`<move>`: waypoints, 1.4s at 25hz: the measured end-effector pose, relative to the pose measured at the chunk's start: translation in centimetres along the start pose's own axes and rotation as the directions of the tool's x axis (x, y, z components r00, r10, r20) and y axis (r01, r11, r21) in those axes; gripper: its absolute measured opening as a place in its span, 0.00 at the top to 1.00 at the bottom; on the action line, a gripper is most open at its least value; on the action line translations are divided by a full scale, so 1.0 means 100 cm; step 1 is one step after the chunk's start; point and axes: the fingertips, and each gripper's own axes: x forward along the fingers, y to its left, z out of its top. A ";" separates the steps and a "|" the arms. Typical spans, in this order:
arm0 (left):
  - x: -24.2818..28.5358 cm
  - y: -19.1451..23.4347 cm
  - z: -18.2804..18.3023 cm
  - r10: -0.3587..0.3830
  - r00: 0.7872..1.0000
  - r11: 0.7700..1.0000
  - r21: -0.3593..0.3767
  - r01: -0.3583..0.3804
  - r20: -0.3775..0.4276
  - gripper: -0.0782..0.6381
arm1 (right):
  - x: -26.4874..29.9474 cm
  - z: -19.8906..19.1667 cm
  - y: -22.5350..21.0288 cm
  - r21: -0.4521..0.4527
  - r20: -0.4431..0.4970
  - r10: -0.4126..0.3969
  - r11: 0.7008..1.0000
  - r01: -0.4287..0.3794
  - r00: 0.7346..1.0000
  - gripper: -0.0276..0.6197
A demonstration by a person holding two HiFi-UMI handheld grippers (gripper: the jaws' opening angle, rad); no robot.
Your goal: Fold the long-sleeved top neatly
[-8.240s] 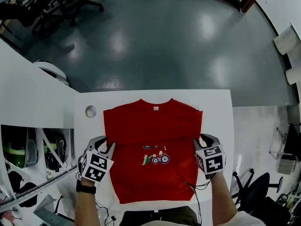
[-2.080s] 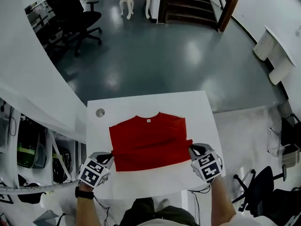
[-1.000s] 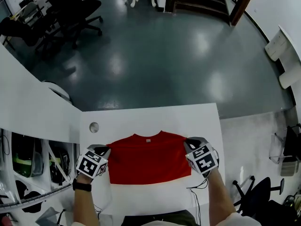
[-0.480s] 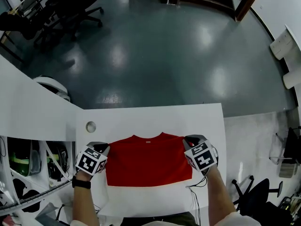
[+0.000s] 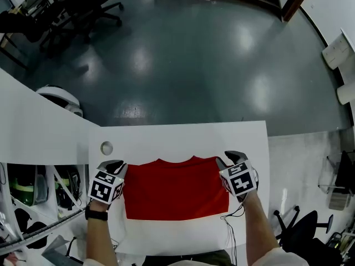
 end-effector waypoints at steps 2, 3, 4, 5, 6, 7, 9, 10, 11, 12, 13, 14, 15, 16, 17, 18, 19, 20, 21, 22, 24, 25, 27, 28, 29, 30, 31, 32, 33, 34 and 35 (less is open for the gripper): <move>-0.005 0.008 0.004 0.032 0.999 0.999 -0.011 -0.032 0.026 0.81 | -0.004 0.004 -0.009 0.010 0.026 -0.029 1.000 0.029 0.999 0.71; -0.007 0.010 0.006 0.045 0.998 0.999 -0.014 -0.044 0.040 0.81 | -0.007 0.006 -0.014 0.011 0.042 -0.045 0.999 0.044 0.998 0.71; -0.010 0.012 0.007 0.056 0.997 0.998 -0.016 -0.055 0.054 0.81 | -0.011 0.008 -0.018 0.014 0.059 -0.060 0.998 0.060 0.996 0.75; -0.013 0.012 0.009 0.062 0.996 0.998 -0.018 -0.061 0.068 0.81 | -0.014 0.010 -0.021 0.020 0.076 -0.076 0.997 0.075 0.994 0.76; -0.014 0.012 0.010 0.061 0.995 0.998 -0.020 -0.059 0.080 0.81 | -0.017 0.011 -0.024 0.027 0.089 -0.089 0.996 0.087 0.992 0.76; -0.016 0.009 0.010 0.052 0.994 0.998 -0.022 -0.050 0.091 0.81 | -0.019 0.011 -0.025 0.032 0.100 -0.095 0.995 0.092 0.990 0.76; -0.017 0.001 0.010 0.023 0.994 1.000 -0.011 -0.022 0.107 0.81 | -0.019 0.010 -0.021 0.025 0.111 -0.076 0.997 0.073 0.991 0.79; -0.017 -0.004 0.010 0.008 0.993 1.000 0.002 -0.008 0.114 0.81 | -0.018 0.009 -0.015 0.011 0.114 -0.051 0.999 0.050 0.992 0.80; -0.018 -0.009 0.011 -0.006 0.993 1.000 0.015 0.004 0.120 0.81 | -0.016 0.008 -0.008 -0.006 0.116 -0.020 1.000 0.021 0.993 0.83; -0.018 -0.014 0.012 -0.017 0.992 1.000 0.025 0.014 0.123 0.82 | -0.015 0.008 -0.001 -0.022 0.119 0.013 1.000 -0.010 0.993 0.84; -0.018 -0.018 0.012 -0.026 0.992 0.999 0.031 0.022 0.125 0.82 | -0.014 0.007 0.005 -0.033 0.122 0.045 0.999 -0.041 0.992 0.85; -0.016 -0.020 0.012 -0.033 0.992 0.999 0.035 0.029 0.124 0.82 | -0.013 0.007 0.011 -0.041 0.124 0.074 0.997 -0.069 0.990 0.87; -0.014 -0.022 0.012 -0.037 0.992 0.999 0.036 0.033 0.120 0.82 | -0.011 0.007 0.015 -0.049 0.121 0.096 0.995 -0.090 0.988 0.88; -0.012 -0.022 0.010 -0.039 0.993 0.999 0.037 0.035 0.114 0.82 | -0.008 0.005 0.019 -0.057 0.112 0.108 0.993 -0.102 0.988 0.88; -0.009 -0.022 0.008 -0.038 0.994 0.999 0.036 0.035 0.106 0.82 | -0.005 0.002 0.020 -0.065 0.100 0.111 0.992 -0.105 0.989 0.88; -0.007 -0.022 0.007 -0.037 0.994 0.999 0.034 0.034 0.098 0.82 | -0.001 -0.001 0.021 -0.071 0.088 0.109 0.992 -0.103 0.990 0.89; -0.005 -0.022 0.005 -0.034 0.995 0.999 0.032 0.031 0.091 0.82 | 0.001 -0.004 0.021 -0.074 0.079 0.107 0.992 -0.101 0.991 0.89; -0.003 -0.021 0.004 -0.031 0.996 0.999 0.031 0.028 0.085 0.82 | 0.003 -0.006 0.020 -0.073 0.074 0.106 0.992 -0.101 0.992 0.89; -0.001 -0.021 0.003 -0.027 0.996 0.999 0.029 0.025 0.080 0.82 | 0.005 -0.007 0.019 -0.070 0.070 0.105 0.992 -0.100 0.992 0.89; 0.000 -0.020 0.002 -0.025 0.997 0.999 0.028 0.023 0.075 0.82 | 0.006 -0.008 0.019 -0.067 0.068 0.104 0.993 -0.100 0.992 0.89; 0.003 -0.020 0.000 -0.023 0.998 0.999 0.029 0.022 0.066 0.82 | 0.008 -0.009 0.017 -0.066 0.065 0.103 0.993 -0.098 0.993 0.89; 0.004 -0.020 0.000 -0.023 0.998 0.999 0.030 0.021 0.064 0.82 | 0.009 -0.009 0.016 -0.067 0.066 0.103 0.993 -0.098 0.993 0.89; 0.006 -0.020 0.000 -0.020 0.998 0.999 0.029 0.019 0.062 0.82 | 0.009 -0.007 0.014 -0.070 0.069 0.103 0.993 -0.098 0.992 0.89; 0.007 -0.020 0.000 -0.019 0.998 0.999 0.027 0.017 0.062 0.82 | 0.009 -0.006 0.013 -0.071 0.071 0.102 0.993 -0.097 0.992 0.89; 0.007 -0.020 0.000 -0.018 0.998 1.000 0.025 0.016 0.062 0.82 | 0.008 -0.006 0.013 -0.070 0.073 0.101 0.993 -0.095 0.992 0.89; 0.007 -0.021 -0.001 -0.016 0.998 1.000 0.022 0.015 0.063 0.82 | 0.007 -0.006 0.012 -0.069 0.076 0.099 0.993 -0.093 0.992 0.89; 0.006 -0.021 -0.001 -0.015 0.998 1.000 0.019 0.013 0.066 0.82 | 0.006 -0.006 0.012 -0.068 0.080 0.097 0.993 -0.091 0.992 0.89; 0.005 -0.021 -0.001 -0.013 0.997 1.000 0.018 0.012 0.069 0.82 | 0.004 -0.006 0.011 -0.068 0.084 0.095 0.994 -0.089 0.992 0.89; 0.004 -0.021 0.000 -0.012 0.997 1.000 0.017 0.011 0.073 0.82 | 0.002 -0.007 0.011 -0.068 0.086 0.092 0.994 -0.087 0.992 0.89; 0.001 -0.021 -0.001 -0.010 0.997 1.000 0.016 0.009 0.077 0.82 | 0.001 -0.006 0.011 -0.067 0.089 0.090 0.994 -0.084 0.992 0.89; -0.001 -0.020 -0.001 -0.008 0.997 1.000 0.015 0.006 0.080 0.82 | -0.001 -0.006 0.011 -0.067 0.093 0.087 0.995 -0.081 0.992 0.89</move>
